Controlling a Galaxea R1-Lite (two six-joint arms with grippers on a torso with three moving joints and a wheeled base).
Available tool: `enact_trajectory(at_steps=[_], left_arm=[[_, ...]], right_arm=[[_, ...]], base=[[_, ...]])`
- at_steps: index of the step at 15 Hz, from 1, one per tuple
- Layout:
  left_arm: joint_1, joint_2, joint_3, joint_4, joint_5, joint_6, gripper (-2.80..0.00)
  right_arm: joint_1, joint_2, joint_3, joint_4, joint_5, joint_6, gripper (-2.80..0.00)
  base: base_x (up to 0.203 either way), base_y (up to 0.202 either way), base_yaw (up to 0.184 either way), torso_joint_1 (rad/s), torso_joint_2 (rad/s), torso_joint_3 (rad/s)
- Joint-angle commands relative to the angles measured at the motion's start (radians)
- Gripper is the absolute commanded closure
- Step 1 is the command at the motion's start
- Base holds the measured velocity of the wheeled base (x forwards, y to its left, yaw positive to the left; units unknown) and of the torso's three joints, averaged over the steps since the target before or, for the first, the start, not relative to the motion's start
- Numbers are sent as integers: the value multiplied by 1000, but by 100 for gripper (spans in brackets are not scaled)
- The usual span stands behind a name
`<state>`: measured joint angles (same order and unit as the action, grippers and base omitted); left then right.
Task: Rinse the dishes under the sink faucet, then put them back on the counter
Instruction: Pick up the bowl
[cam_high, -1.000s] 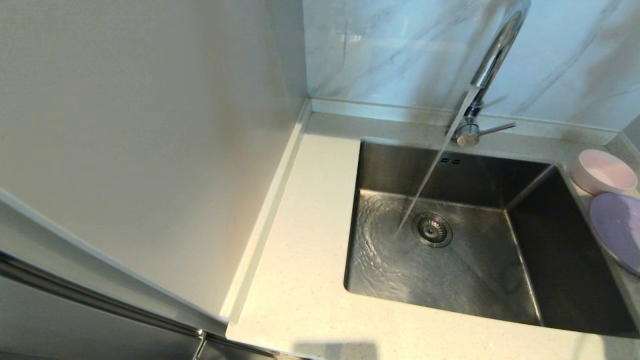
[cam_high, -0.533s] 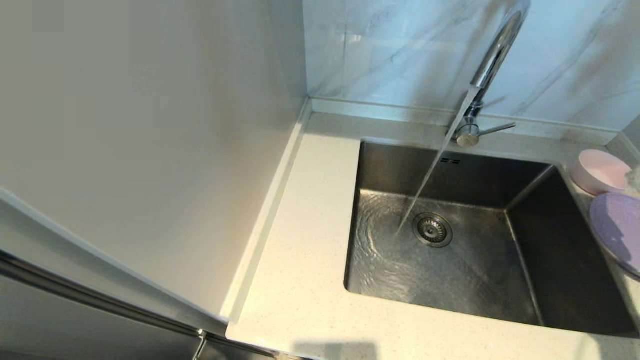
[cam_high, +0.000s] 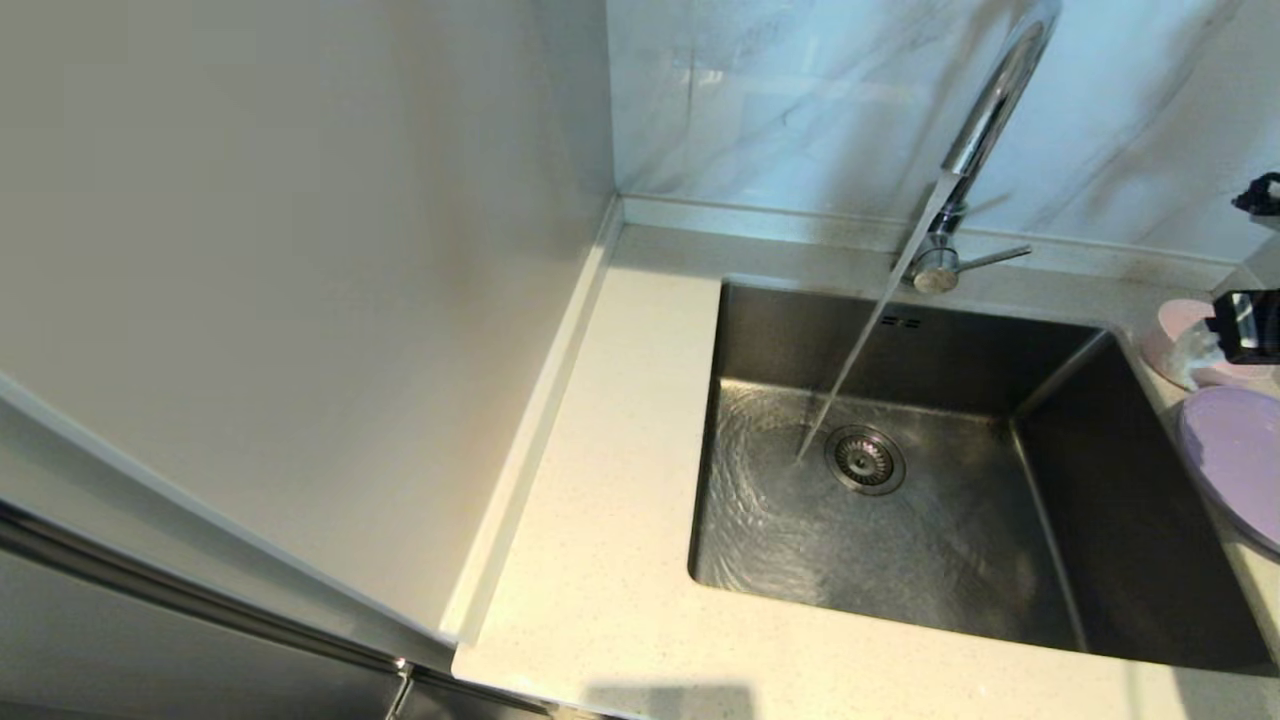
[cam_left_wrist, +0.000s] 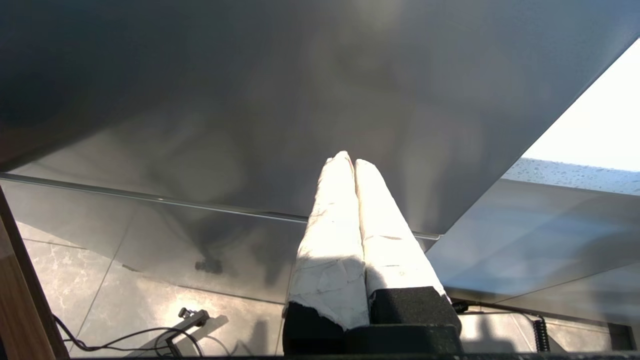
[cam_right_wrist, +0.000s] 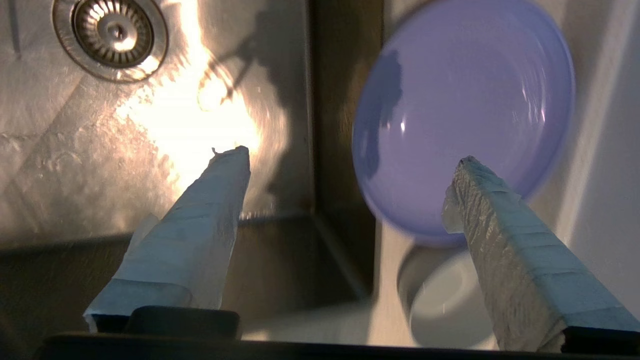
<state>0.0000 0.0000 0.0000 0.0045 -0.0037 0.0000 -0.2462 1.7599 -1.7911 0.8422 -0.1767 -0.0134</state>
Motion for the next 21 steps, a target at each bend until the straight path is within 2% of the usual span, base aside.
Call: enact_trajectory(at_steps=[1, 3, 5, 9, 15, 21], left_arm=[[0, 0, 0, 0, 0, 0, 0], [0, 0, 0, 0, 1, 0, 0], [0, 0, 0, 0, 0, 0, 0], [0, 0, 0, 0, 1, 0, 0], [0, 0, 0, 0, 1, 0, 0], [0, 0, 0, 0, -1, 0, 0]], right_arm=[[-47, 133, 0, -214, 94, -99, -280], [-78, 191, 3, -374, 138, -212, -280], [-95, 231, -10, -467, 143, -253, -280], [-151, 266, -25, -557, 141, -361, -280], [-156, 298, 10, -560, 143, -364, -280], [-156, 334, -27, -560, 141, -364, -280]], base=[[0, 0, 0, 0, 0, 0], [0, 0, 0, 0, 0, 0], [0, 0, 0, 0, 0, 0], [0, 0, 0, 0, 0, 0], [0, 0, 0, 0, 0, 0], [0, 0, 0, 0, 0, 0]])
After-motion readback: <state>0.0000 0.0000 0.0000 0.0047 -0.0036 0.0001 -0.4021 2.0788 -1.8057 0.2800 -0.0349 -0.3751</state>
